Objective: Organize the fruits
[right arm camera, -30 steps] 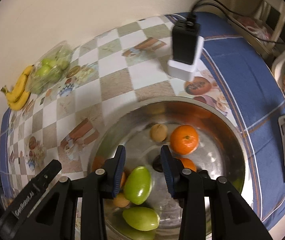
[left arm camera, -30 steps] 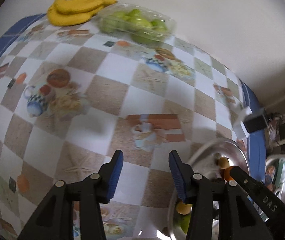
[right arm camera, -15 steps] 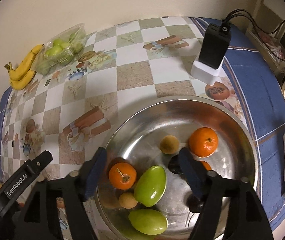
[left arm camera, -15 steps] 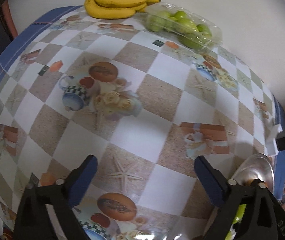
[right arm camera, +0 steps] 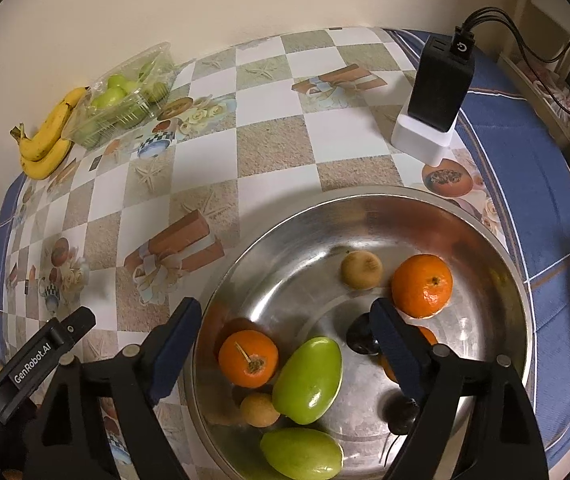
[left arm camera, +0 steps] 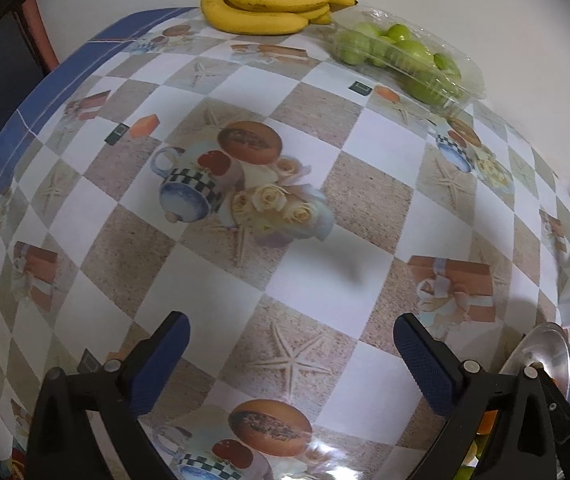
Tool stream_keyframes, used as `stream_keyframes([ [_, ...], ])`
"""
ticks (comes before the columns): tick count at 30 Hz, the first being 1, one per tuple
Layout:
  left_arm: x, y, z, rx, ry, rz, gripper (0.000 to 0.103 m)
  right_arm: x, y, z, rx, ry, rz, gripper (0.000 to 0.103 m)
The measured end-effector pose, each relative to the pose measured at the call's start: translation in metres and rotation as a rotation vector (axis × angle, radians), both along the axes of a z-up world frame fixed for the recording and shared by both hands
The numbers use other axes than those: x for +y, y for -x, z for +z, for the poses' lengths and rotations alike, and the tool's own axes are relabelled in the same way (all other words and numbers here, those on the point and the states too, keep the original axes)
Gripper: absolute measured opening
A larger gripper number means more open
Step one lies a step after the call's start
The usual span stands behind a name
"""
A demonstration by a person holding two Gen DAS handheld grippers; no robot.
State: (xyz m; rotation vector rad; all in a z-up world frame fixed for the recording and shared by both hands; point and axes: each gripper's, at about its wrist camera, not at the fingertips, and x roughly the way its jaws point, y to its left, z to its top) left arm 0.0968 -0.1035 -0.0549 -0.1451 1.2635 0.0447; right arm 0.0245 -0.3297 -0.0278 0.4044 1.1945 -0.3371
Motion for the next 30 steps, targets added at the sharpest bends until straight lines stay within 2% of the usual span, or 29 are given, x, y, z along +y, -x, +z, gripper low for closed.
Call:
stream_keyframes([
  [4, 0.003, -0.002, -0.003, 0.006, -0.035, 0.011, 0.103, -0.001, 0.0, 0.001, -0.01, 0.009, -0.011, 0.087],
  [6, 0.005, -0.002, -0.004, 0.01, -0.037, 0.018, 0.103, -0.003, 0.0, 0.0, -0.016, 0.002, -0.017, 0.099],
  [7, 0.006, -0.002, -0.004, 0.01, -0.04, 0.022, 0.103, -0.004, 0.001, -0.001, -0.019, -0.002, -0.02, 0.101],
  [12, 0.009, -0.003, -0.005, 0.008, -0.048, 0.024, 0.103, -0.007, 0.003, 0.0, -0.033, -0.023, -0.03, 0.101],
  [18, 0.009, -0.003, -0.004, 0.008, -0.037, 0.012, 0.103, -0.001, 0.002, 0.002, -0.025, -0.001, -0.009, 0.101],
  [26, 0.0, -0.008, 0.008, -0.06, -0.078, -0.073, 0.103, -0.001, 0.003, 0.005, -0.009, 0.054, -0.016, 0.101],
  [30, -0.006, -0.007, 0.014, -0.088, -0.108, -0.13, 0.103, -0.006, 0.005, 0.002, 0.0, 0.03, -0.03, 0.101],
])
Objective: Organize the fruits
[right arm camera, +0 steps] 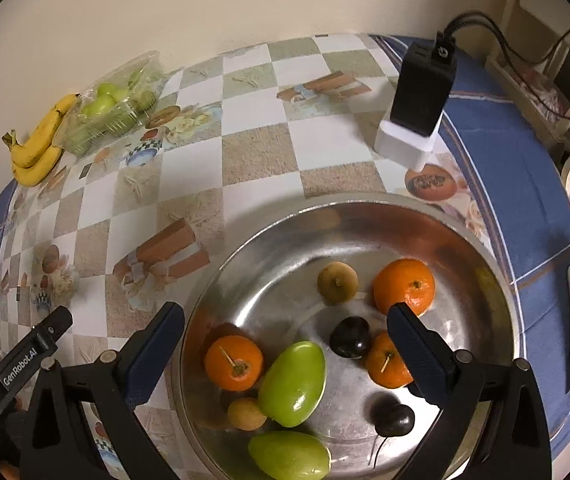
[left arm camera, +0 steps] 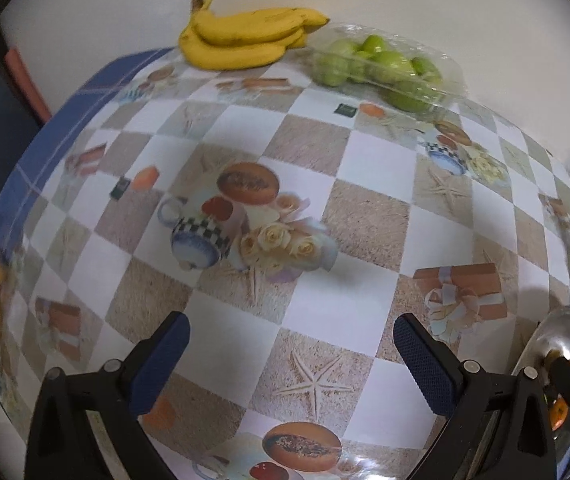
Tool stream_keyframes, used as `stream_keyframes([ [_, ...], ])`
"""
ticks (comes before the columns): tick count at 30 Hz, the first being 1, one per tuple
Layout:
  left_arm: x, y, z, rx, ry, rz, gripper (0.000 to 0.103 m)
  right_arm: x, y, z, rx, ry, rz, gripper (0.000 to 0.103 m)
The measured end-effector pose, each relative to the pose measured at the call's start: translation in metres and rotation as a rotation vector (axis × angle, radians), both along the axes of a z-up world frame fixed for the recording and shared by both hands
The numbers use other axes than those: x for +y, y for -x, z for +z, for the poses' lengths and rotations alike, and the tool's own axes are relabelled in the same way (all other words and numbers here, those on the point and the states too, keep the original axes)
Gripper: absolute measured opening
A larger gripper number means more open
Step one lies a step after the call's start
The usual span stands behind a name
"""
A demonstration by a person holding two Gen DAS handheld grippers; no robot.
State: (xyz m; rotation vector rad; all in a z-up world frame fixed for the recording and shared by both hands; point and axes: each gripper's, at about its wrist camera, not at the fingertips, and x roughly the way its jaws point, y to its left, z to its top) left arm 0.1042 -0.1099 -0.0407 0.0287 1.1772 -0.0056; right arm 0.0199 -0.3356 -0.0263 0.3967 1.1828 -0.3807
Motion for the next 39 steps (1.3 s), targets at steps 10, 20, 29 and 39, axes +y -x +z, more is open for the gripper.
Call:
stream_keyframes([
  [10, 0.0, 0.012, 0.006, -0.011, -0.067, -0.006, 0.103, 0.012, 0.005, 0.006, 0.009, 0.038, -0.001, 0.101],
  [20, 0.005, 0.039, 0.009, 0.005, -0.141, -0.046, 0.103, 0.038, 0.028, 0.012, 0.013, 0.089, 0.059, 0.101],
  [29, 0.02, 0.062, 0.015, 0.032, -0.177, -0.056, 0.103, 0.054, 0.05, 0.02, 0.001, 0.082, 0.063, 0.101],
  [39, 0.037, 0.089, 0.021, 0.066, -0.185, -0.079, 0.103, 0.065, 0.081, 0.033, -0.005, 0.077, 0.056, 0.101],
])
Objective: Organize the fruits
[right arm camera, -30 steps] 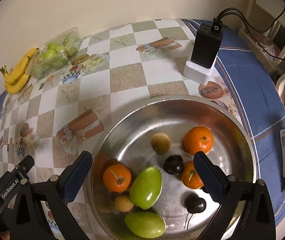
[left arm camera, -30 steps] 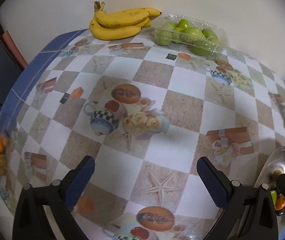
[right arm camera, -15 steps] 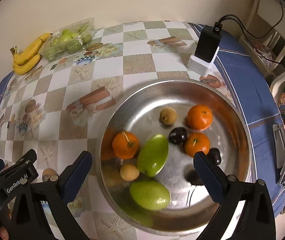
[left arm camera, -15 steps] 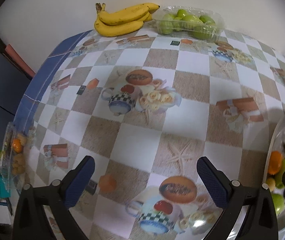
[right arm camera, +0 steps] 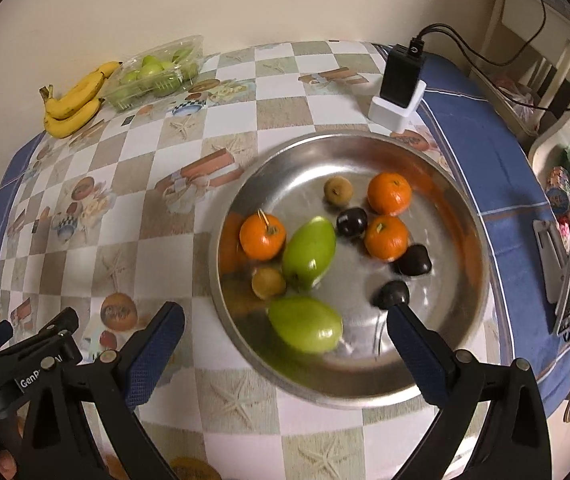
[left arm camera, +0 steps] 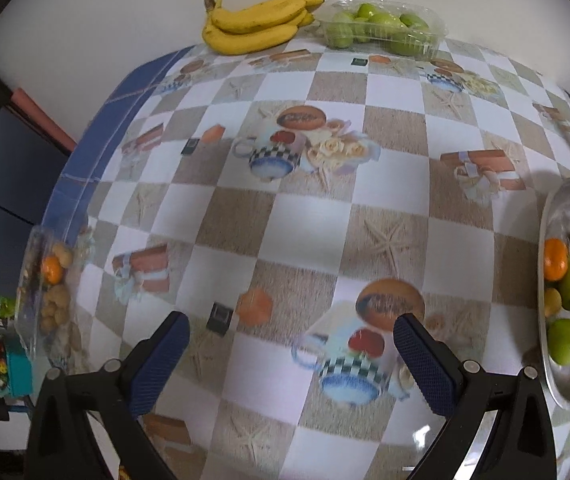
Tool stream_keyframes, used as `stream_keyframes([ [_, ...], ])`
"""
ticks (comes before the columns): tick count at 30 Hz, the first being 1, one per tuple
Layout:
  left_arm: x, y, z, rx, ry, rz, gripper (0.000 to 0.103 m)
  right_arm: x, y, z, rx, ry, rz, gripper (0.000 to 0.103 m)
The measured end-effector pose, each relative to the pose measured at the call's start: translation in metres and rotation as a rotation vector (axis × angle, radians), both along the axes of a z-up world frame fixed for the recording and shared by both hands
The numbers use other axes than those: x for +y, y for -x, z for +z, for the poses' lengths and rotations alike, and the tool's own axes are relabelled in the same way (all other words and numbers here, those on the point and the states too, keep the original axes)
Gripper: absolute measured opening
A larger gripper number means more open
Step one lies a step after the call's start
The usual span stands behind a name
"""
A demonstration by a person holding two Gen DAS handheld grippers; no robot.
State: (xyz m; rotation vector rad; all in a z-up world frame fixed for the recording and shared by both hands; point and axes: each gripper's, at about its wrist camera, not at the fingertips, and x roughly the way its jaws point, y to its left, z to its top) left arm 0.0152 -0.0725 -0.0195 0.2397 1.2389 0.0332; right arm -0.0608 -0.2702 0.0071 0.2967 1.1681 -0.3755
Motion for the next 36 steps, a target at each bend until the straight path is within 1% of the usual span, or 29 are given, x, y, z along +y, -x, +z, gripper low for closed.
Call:
stream_keyframes([
  [5, 0.008, 0.016, 0.01, -0.014, 0.005, -0.013, 0.103, 0.004, 0.018, 0.011, -0.006, 0.003, -0.012, 0.101],
  [17, 0.031, 0.049, 0.046, -0.053, 0.068, -0.008, 0.103, 0.014, 0.059, 0.036, -0.025, 0.03, -0.023, 0.101],
  [23, 0.04, 0.063, 0.044, -0.052, 0.072, -0.01, 0.103, 0.016, 0.077, 0.037, -0.024, 0.044, -0.031, 0.101],
  [28, 0.049, 0.071, 0.038, -0.041, 0.103, -0.006, 0.103, 0.015, 0.087, 0.036, -0.038, 0.059, -0.04, 0.101],
  [31, 0.053, 0.073, 0.042, -0.057, 0.134, 0.002, 0.103, 0.017, 0.089, 0.032, -0.043, 0.066, -0.035, 0.101],
  [36, 0.054, 0.074, 0.044, -0.069, 0.149, -0.004, 0.103, 0.024, 0.086, 0.023, -0.029, 0.087, -0.01, 0.101],
])
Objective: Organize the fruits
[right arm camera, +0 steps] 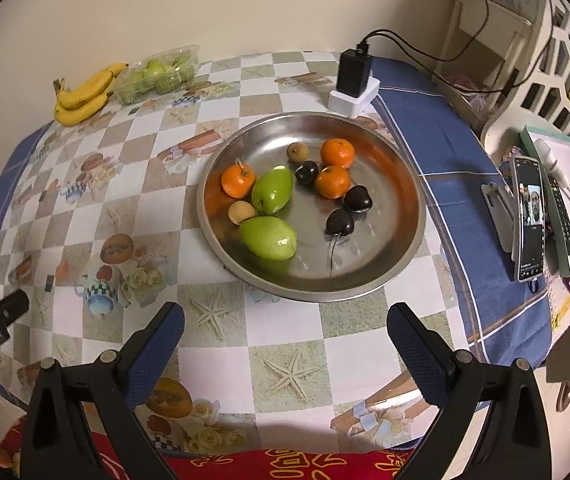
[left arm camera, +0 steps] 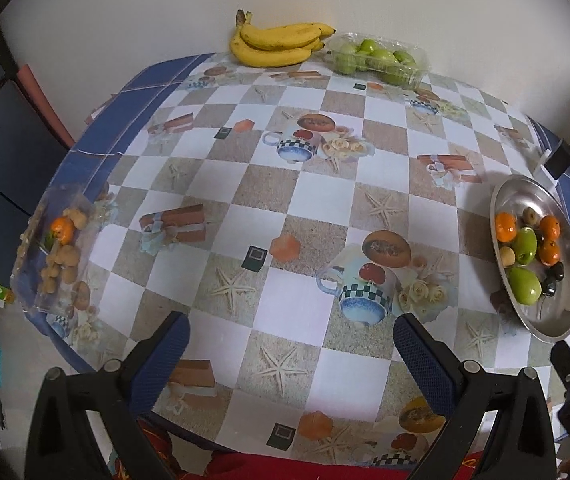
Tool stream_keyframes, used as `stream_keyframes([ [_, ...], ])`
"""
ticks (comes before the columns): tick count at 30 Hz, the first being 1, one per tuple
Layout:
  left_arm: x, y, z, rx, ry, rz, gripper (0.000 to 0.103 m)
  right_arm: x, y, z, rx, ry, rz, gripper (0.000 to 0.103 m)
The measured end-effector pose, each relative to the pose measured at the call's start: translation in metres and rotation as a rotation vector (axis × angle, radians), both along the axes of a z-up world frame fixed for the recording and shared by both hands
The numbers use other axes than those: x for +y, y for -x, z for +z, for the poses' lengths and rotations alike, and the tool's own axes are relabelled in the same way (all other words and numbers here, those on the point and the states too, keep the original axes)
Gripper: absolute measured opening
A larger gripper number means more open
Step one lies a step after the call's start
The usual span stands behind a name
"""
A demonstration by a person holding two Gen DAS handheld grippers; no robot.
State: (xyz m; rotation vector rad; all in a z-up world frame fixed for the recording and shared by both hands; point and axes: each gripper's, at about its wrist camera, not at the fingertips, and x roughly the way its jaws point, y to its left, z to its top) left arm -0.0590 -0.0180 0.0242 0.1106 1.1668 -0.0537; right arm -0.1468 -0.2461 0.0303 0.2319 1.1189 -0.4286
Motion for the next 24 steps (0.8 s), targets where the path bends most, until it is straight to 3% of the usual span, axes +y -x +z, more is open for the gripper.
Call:
stream_keyframes([
  [13, -0.005, -0.003, -0.008, 0.03, -0.041, -0.009, 0.103, 0.003, -0.009, -0.004, -0.01, 0.069, 0.004, 0.101],
  [24, -0.011, -0.012, -0.008, 0.0, -0.043, -0.006, 0.103, 0.006, -0.014, -0.008, -0.019, 0.084, 0.023, 0.101],
])
